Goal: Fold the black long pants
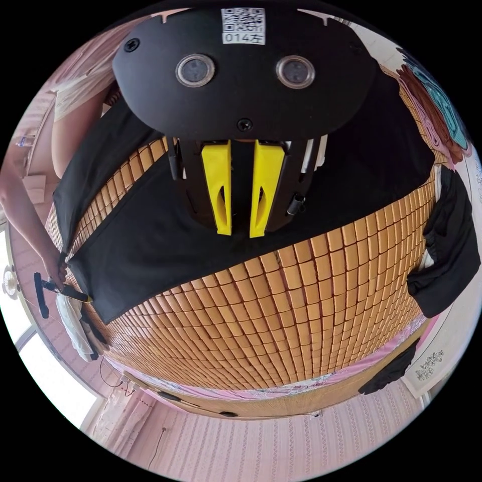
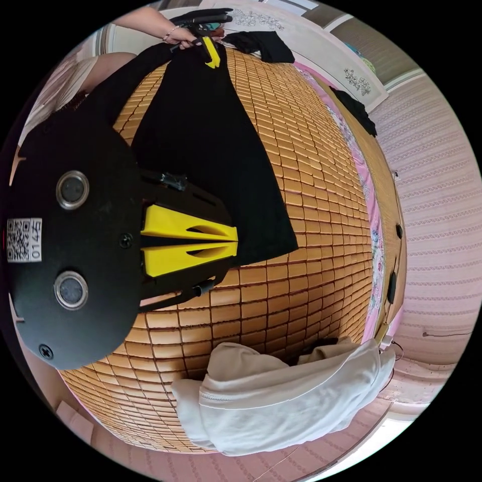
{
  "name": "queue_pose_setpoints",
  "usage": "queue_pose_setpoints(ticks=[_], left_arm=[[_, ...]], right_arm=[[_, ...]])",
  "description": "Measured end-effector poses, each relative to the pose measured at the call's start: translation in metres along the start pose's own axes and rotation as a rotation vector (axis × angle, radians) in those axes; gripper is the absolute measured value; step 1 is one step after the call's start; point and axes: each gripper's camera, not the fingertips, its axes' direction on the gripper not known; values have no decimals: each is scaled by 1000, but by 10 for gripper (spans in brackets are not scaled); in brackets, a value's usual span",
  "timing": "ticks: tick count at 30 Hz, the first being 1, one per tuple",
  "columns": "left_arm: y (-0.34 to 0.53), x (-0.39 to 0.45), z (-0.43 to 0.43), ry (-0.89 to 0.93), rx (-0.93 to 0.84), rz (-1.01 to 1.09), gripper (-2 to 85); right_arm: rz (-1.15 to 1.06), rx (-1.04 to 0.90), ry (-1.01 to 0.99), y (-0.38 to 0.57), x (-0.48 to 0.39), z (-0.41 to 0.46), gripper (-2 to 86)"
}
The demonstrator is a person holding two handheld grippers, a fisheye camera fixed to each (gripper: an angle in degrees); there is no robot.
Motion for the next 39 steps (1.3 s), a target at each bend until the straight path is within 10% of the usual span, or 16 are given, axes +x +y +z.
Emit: queue_pose_setpoints(ticks=[14, 25, 39], left_arm=[[182, -80, -102, 31, 222, -46, 44], [413, -192, -114, -82, 21, -494, 39], [648, -339, -125, 266, 448, -1261, 102]], right_arm=[[-113, -17, 44, 187, -21, -90, -9], [76, -248, -25, 260, 29, -83, -9], [696, -81, -274, 345, 152, -122, 161]])
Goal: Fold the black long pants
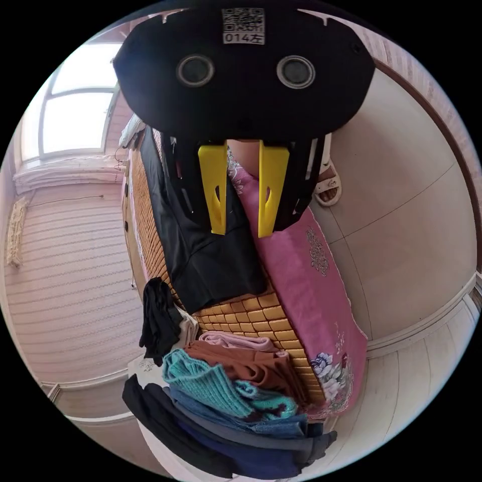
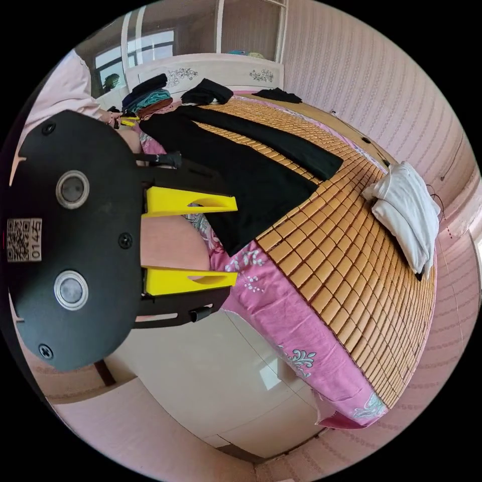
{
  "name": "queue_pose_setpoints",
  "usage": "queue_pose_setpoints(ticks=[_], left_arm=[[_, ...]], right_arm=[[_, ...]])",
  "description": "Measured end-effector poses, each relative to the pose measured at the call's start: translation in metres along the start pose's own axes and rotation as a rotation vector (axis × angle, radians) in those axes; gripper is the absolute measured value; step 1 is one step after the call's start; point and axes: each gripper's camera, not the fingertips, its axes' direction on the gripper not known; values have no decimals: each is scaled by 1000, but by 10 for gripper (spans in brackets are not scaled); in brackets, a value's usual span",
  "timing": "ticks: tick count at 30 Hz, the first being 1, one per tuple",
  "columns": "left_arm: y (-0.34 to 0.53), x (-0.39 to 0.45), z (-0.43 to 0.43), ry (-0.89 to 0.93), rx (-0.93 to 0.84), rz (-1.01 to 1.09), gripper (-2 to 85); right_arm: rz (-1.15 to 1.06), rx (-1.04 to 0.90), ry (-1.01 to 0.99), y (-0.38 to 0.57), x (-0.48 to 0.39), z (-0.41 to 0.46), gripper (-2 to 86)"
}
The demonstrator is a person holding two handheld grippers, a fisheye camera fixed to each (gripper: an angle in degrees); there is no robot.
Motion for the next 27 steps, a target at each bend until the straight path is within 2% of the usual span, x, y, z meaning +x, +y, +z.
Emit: queue_pose_setpoints(ticks=[4, 11, 13, 16, 21, 27], left_arm=[[-16, -19, 8, 9, -27, -38, 125], [-28, -15, 17, -113, -113, 57, 45], [-31, -17, 14, -118, -135, 72, 3], [-33, -19, 5, -92, -123, 81, -7], [-28, -11, -13, -122, -81, 186, -10], [-19, 2, -50, -60, -37, 289, -10]], right_arm=[[83, -43, -50, -4, 15, 9, 161], [96, -29, -78, -9, 11, 14, 113], [71, -45, -63, -11, 9, 13, 65], [38, -35, -56, -12, 7, 7, 28], [-25, -5, -115, -9, 8, -14, 12], [-133, 43, -132, -8, -3, -51, 9]])
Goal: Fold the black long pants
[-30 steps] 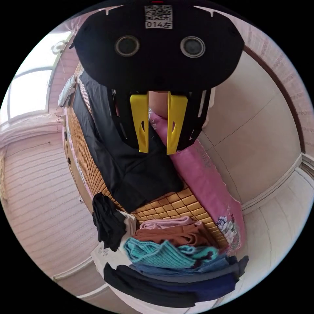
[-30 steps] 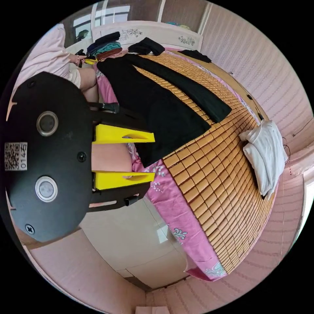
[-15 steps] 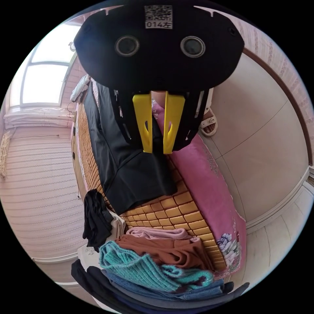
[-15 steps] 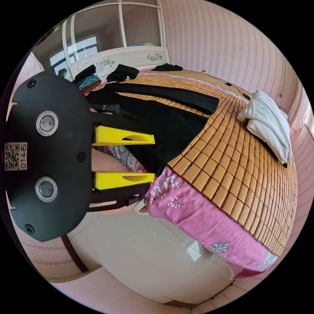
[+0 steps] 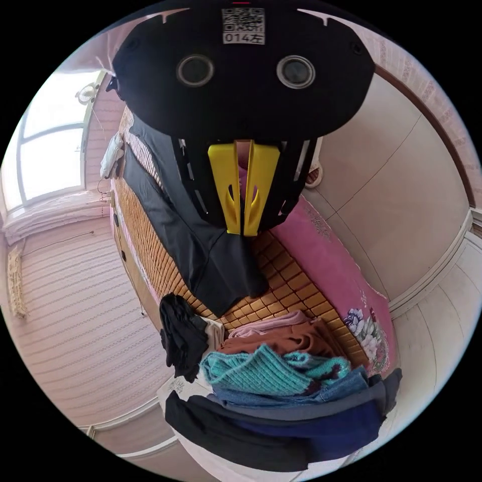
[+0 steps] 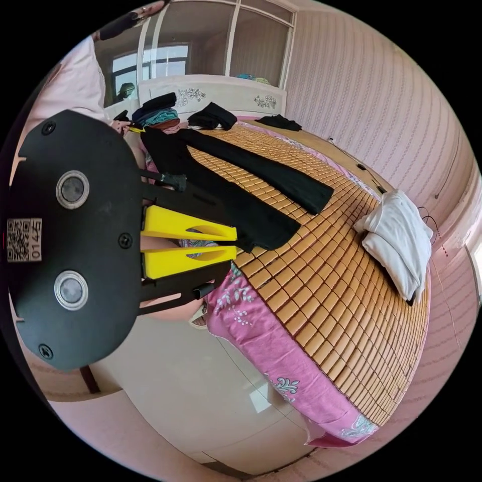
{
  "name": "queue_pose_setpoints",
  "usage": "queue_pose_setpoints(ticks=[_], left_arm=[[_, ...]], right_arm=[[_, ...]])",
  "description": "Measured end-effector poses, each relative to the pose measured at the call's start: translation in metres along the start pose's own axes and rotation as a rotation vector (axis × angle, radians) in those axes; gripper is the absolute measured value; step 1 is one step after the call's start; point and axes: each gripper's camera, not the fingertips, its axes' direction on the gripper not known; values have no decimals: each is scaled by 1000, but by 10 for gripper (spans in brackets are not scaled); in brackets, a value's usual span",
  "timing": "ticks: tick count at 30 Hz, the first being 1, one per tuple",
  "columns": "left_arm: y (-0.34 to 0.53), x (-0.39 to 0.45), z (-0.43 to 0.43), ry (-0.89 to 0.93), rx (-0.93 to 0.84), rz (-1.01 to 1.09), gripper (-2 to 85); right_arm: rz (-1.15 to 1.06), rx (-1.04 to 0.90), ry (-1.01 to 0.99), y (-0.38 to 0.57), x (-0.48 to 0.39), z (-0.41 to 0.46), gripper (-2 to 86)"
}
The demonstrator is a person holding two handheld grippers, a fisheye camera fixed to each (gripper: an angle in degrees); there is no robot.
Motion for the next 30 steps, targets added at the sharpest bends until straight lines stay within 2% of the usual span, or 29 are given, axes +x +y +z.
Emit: queue_pose_setpoints(ticks=[9, 14, 16, 20, 22, 24, 27, 30], left_arm=[[-50, 90, -15, 50, 77, 176, -9], [-104, 157, 28, 87, 31, 255, -3], [-126, 179, 61, 26, 12, 184, 22], [-133, 199, 94, -92, 6, 85, 67], [-122, 222, 99, -135, 60, 150, 66], [-109, 246, 108, -190, 61, 252, 54], [-84, 281, 154, -181, -122, 414, 34], [-58, 307, 211, -237, -332, 472, 10]], right_arm=[[-267, 10, 10, -111, -108, 23, 14], [-260, -15, 70, -199, -169, 72, 46], [-202, -19, 111, -222, -184, 94, 98], [-235, -26, 200, -221, -189, 115, 122], [-243, -101, 318, -210, -175, 136, 132], [-232, -156, 340, -203, -164, 151, 137], [-240, -196, 350, -194, -160, 171, 125], [-298, -177, 445, -187, -172, 178, 61]])
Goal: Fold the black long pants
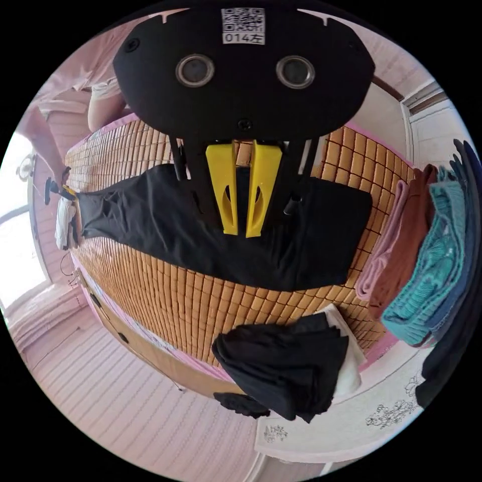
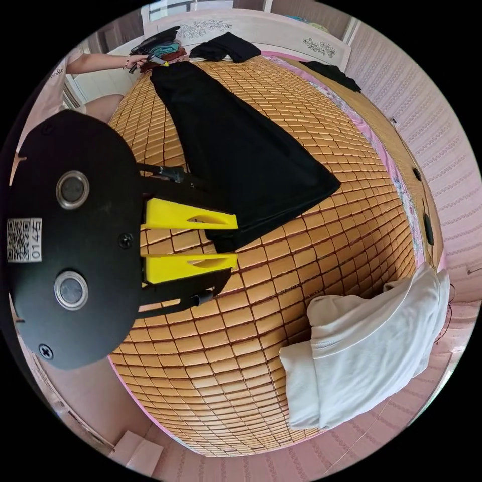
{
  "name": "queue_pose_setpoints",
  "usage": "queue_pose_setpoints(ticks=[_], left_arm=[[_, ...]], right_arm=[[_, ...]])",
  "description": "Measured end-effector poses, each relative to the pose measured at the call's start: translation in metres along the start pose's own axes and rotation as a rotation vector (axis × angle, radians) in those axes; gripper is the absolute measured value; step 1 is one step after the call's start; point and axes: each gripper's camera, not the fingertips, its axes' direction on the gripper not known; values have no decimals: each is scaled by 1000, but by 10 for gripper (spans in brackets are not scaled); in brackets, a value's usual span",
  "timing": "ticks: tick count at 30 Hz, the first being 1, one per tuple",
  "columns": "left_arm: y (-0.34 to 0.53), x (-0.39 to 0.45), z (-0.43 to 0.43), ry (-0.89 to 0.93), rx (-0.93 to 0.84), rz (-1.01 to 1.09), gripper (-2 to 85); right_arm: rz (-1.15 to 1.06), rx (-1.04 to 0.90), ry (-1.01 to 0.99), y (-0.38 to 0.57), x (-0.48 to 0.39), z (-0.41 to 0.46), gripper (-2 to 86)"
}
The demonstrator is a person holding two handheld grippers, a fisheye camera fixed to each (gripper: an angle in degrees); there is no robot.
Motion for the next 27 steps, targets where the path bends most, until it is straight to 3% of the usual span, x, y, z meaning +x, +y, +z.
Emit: queue_pose_setpoints(ticks=[1, 3, 6, 10, 13, 19, 23, 27], left_arm=[[-3, 12, 21, -32, -109, -8, -1], [-4, 30, 20, -95, -63, 22, -7], [-11, 56, 18, -150, -141, 125, -9], [7, 101, 14, -338, -251, 343, -10], [31, 117, 9, -373, -273, 397, -10], [65, 154, -33, -368, -102, 411, -9], [73, 201, -75, -353, 30, 519, -7], [77, 274, -96, -45, 112, 703, 17]], right_arm=[[-28, -21, 8, 1, -4, 0, 48], [-70, -52, 39, 6, -8, 0, 17], [-147, -106, 90, 35, -4, 0, 2], [-117, -142, 21, 113, 27, -10, -3], [-64, -120, -18, 171, 50, -16, 0], [67, 57, -56, 213, 84, -44, 33], [22, 192, -111, 190, 81, -61, 53], [-70, 190, -177, 139, 61, -45, 87]])
